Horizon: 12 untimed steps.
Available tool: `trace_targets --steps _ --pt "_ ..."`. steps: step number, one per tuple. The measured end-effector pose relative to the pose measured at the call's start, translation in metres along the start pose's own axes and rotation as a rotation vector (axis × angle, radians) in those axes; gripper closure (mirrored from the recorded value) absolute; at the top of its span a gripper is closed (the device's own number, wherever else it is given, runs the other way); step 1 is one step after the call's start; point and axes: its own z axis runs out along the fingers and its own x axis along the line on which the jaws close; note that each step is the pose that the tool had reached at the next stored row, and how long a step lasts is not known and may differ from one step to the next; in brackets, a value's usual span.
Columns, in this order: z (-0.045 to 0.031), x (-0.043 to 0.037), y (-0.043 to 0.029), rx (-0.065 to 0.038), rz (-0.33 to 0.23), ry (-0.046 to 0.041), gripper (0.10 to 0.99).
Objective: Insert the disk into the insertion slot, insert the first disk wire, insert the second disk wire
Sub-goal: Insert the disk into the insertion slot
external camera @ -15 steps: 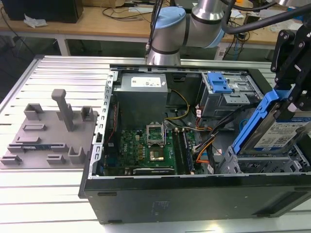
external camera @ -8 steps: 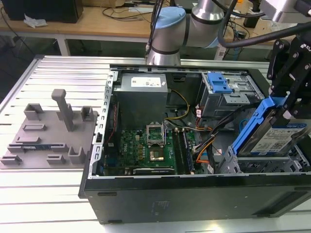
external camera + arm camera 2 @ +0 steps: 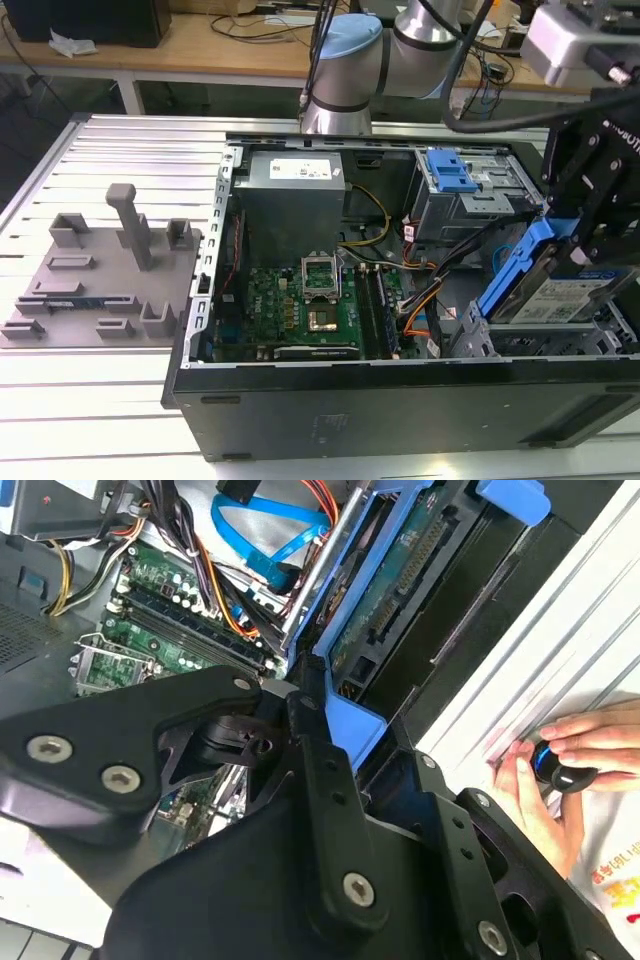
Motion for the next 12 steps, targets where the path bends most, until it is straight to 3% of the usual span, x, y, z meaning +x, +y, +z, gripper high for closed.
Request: trace_targets --steps 3,6,9,10,12 --pt "0.0065 0.0012 0.0001 0.0 0.0 0.0 0.718" --pt "0.0176 0.0026 0.0003 0.0 0.0 0.0002 0.718" --pt "0.0177 0.0027 0.0003 0.0 0.0 0.0002 0.651" --pt "0.0177 0.0027 0.0003 0.0 0.0 0.0002 0.584" --pt "0.0178 0.0026 0.0003 0.0 0.0 0.0001 0.584"
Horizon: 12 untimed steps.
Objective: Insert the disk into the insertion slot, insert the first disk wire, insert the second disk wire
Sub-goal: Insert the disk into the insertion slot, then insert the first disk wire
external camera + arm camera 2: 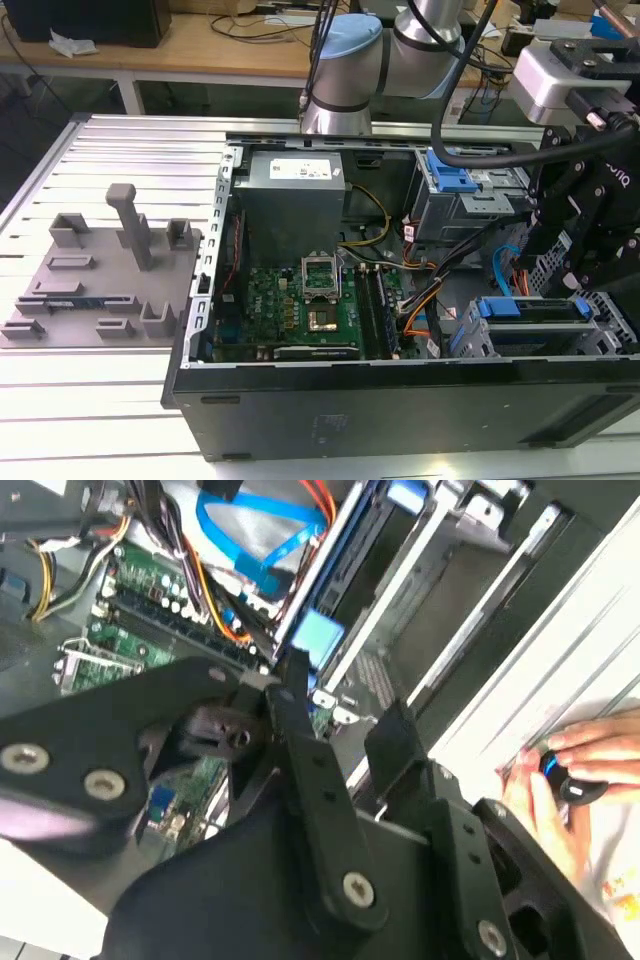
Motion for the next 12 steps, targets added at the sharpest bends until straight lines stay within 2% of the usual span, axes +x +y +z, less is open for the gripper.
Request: trace_targets --steps 12 --pt "0.0 0.0 0.0 0.0 -0.006 -0.0001 0.584"
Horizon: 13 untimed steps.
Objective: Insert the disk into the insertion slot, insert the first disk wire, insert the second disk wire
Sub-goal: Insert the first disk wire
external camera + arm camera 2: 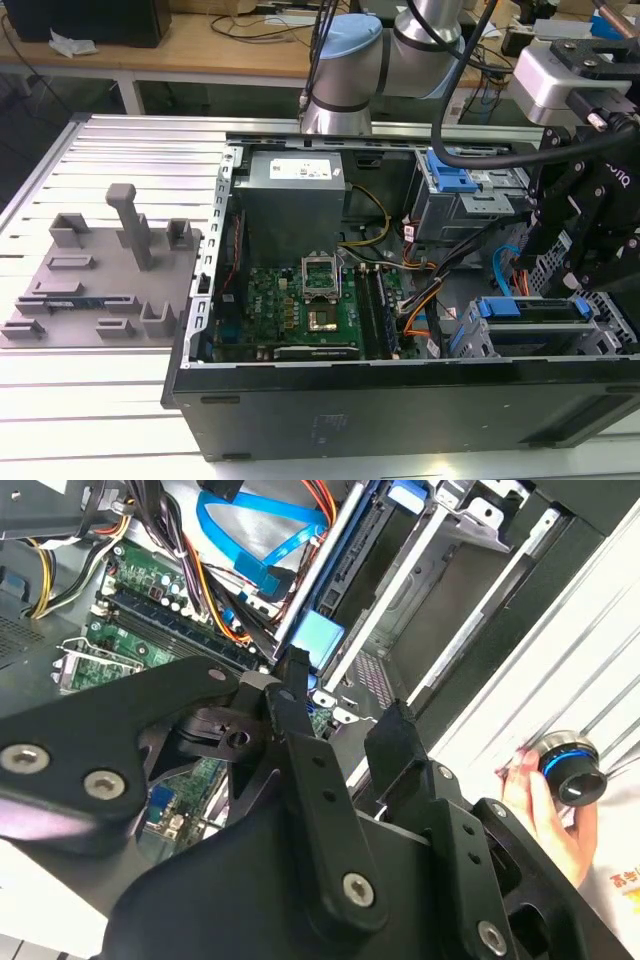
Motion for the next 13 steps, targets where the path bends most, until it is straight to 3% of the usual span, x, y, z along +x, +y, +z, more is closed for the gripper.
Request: trace_targets --steps 6,7,8,10,11,12,13 --pt "-0.0001 -0.0004 0.0 0.0 -0.003 0.0033 0.584" --pt "-0.0003 -0.0042 0.0 0.0 -0.003 0.0223 0.584" --pt "-0.0003 -0.0117 0.0001 0.0 -0.004 0.0555 0.584" --pt "0.0001 -0.0264 0.0002 0.001 -0.005 0.1341 0.584" --pt "0.0003 -0.0341 0.0003 0.007 -0.006 0.171 0.584" --pt "0.0004 -0.0382 0.0004 0.021 -0.005 0.1797 0.584" --pt "0.0006 -0.039 0.0004 0.03 -0.002 0.1795 0.584"
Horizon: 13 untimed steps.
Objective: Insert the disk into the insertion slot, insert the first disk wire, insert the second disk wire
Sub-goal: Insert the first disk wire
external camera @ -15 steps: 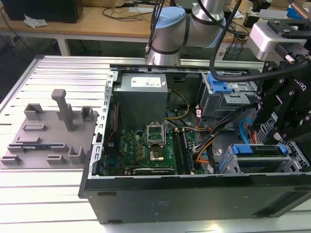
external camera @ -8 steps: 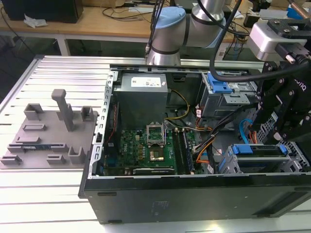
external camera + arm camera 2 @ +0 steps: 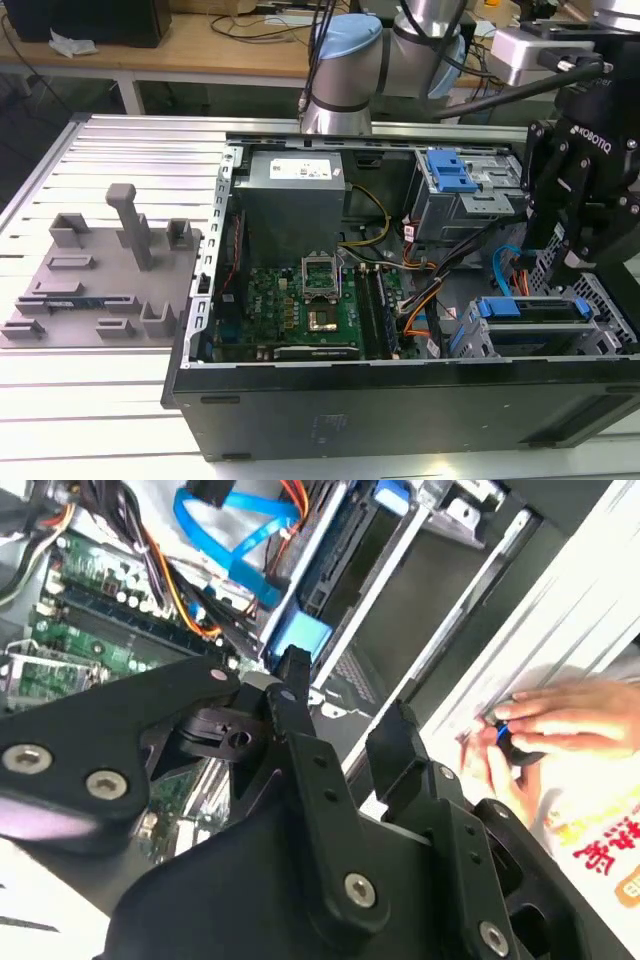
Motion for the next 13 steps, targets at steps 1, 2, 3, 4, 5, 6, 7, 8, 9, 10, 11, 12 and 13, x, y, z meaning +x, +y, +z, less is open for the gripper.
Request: trace_targets --steps 1,2,3,4,5,6,7,8,9,10,11,12,13 --pt "-0.0002 -0.0005 0.0 0.005 0.006 0.0004 0.584" --pt "0.0001 -0.0008 -0.0001 0.007 0.024 0.0013 0.584" --pt "0.0015 -0.001 0.0002 0.005 0.039 0.0033 0.584" --pt "0.0026 -0.0014 0.001 0.005 0.044 0.0084 0.584" --pt "0.0032 -0.0029 0.0023 0.005 0.044 0.0135 0.584" --pt "0.0032 -0.0082 0.004 0.005 0.043 0.0288 0.584" --pt "0.0028 -0.0124 0.0042 0.006 0.042 0.0424 0.584" --pt "0.0025 -0.0163 0.0043 0.006 0.041 0.0543 0.584" --pt "0.0019 -0.0217 0.0044 0.007 0.041 0.0643 0.584" --pt "0.0011 -0.0265 0.0044 0.007 0.041 0.0699 0.584" --pt "0.0002 -0.0319 0.0044 0.007 0.041 0.0732 0.584" --pt "-0.0005 -0.0366 0.0045 0.007 0.04 0.0746 0.584" --pt "-0.0014 -0.0424 0.0045 0.007 0.04 0.0748 0.584"
